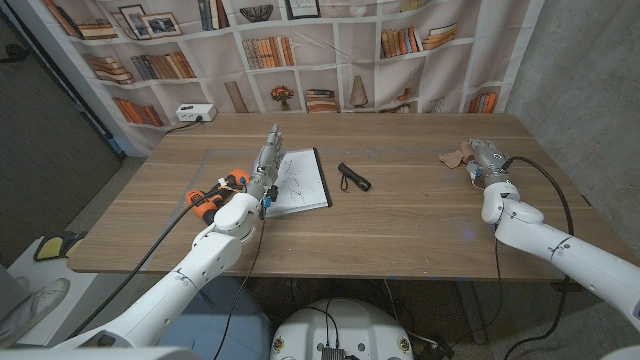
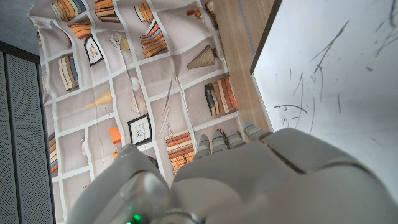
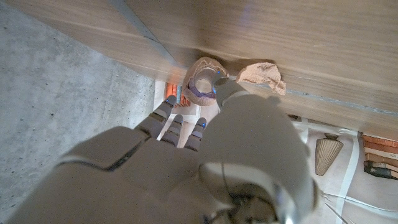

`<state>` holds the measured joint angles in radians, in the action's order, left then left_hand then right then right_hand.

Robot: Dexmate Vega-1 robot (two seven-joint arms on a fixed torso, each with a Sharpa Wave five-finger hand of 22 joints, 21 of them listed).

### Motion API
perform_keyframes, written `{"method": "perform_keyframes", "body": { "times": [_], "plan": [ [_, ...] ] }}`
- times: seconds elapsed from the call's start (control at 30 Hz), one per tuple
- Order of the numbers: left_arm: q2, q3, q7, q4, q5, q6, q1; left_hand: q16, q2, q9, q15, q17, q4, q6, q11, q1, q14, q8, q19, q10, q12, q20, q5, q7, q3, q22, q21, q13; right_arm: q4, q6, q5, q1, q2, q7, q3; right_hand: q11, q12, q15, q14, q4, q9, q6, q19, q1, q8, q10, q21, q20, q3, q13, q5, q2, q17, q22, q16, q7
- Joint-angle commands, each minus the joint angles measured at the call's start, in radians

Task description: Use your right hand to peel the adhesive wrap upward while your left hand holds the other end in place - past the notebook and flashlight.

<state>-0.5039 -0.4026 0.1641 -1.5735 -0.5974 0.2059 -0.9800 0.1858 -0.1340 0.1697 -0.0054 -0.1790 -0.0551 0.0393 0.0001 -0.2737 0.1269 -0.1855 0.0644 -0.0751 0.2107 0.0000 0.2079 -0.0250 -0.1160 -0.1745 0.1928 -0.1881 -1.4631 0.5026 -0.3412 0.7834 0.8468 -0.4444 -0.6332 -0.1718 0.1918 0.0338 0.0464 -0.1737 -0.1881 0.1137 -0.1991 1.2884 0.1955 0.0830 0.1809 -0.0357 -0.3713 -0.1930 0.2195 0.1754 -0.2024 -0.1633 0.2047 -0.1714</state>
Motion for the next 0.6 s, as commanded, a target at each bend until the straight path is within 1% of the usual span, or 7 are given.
{"method": "perform_keyframes", "body": {
  "times": [0.03, 0.13, 0.33, 0.47, 0.6],
  "plan": [
    [-0.001, 0.001, 0.006, -0.005, 0.001, -0.002, -0.002, 0.001, 0.002, 0.004, 0.001, -0.002, 0.000, -0.005, -0.001, 0.006, -0.006, 0.002, -0.004, 0.002, -0.001, -0.001, -0.004, -0.004, -0.004, -0.003, 0.004, -0.004, 0.029, 0.026, -0.008, -0.030, -0.021, 0.002, -0.021, -0.002, -0.001, 0.173, 0.008, 0.002, -0.004, -0.014, -0.002, 0.014, -0.005, -0.012, 0.004, -0.086, -0.009, -0.003, 0.002, 0.003, -0.003, -0.001, -0.002, -0.002],
    [-0.001, 0.000, 0.005, -0.005, 0.002, -0.002, -0.002, 0.001, 0.002, 0.004, 0.001, -0.002, 0.000, -0.004, -0.001, 0.007, -0.006, 0.002, -0.004, 0.001, -0.001, -0.001, -0.004, -0.003, -0.005, -0.003, 0.004, -0.004, 0.035, 0.027, -0.006, -0.032, -0.027, -0.008, -0.020, 0.002, -0.003, 0.168, 0.012, 0.005, -0.004, -0.021, -0.002, 0.016, -0.006, -0.020, 0.004, -0.088, -0.009, -0.003, 0.002, 0.002, -0.003, -0.001, -0.003, 0.003],
    [0.001, 0.001, 0.005, -0.005, 0.000, -0.002, -0.001, 0.001, 0.003, 0.004, 0.000, -0.002, 0.000, -0.004, -0.002, 0.007, -0.006, 0.002, -0.004, 0.002, -0.001, 0.000, -0.004, -0.004, -0.005, -0.003, 0.004, -0.004, 0.040, 0.025, -0.006, -0.038, -0.024, -0.012, -0.023, 0.006, -0.005, 0.166, 0.019, 0.008, -0.004, -0.027, -0.001, 0.019, -0.007, -0.031, 0.004, -0.092, -0.010, -0.003, 0.002, 0.003, -0.003, -0.001, -0.004, 0.004],
    [0.002, -0.001, 0.003, -0.002, 0.000, -0.003, 0.001, 0.000, 0.003, 0.004, 0.000, -0.002, 0.000, -0.004, -0.001, 0.007, -0.005, 0.002, -0.004, 0.002, -0.001, 0.000, -0.004, -0.004, -0.005, -0.003, 0.004, -0.004, 0.038, 0.028, -0.005, -0.040, -0.022, -0.007, -0.025, 0.005, -0.005, 0.166, 0.024, 0.009, -0.004, -0.030, 0.000, 0.020, -0.007, -0.035, 0.003, -0.093, -0.011, -0.003, 0.003, 0.004, -0.003, -0.001, -0.006, 0.004],
    [0.007, -0.001, -0.001, 0.003, -0.004, 0.003, 0.004, 0.000, 0.003, 0.004, 0.000, -0.002, 0.000, -0.005, -0.004, 0.008, -0.005, 0.002, -0.004, 0.002, -0.001, 0.000, -0.004, -0.004, -0.005, -0.003, 0.004, -0.004, 0.038, 0.027, -0.003, -0.042, -0.021, -0.003, -0.027, -0.003, -0.005, 0.169, 0.032, 0.010, -0.004, -0.032, 0.008, 0.026, -0.007, -0.040, 0.001, -0.097, -0.015, -0.003, 0.005, 0.009, -0.005, -0.001, -0.007, 0.001]
  ]
}}
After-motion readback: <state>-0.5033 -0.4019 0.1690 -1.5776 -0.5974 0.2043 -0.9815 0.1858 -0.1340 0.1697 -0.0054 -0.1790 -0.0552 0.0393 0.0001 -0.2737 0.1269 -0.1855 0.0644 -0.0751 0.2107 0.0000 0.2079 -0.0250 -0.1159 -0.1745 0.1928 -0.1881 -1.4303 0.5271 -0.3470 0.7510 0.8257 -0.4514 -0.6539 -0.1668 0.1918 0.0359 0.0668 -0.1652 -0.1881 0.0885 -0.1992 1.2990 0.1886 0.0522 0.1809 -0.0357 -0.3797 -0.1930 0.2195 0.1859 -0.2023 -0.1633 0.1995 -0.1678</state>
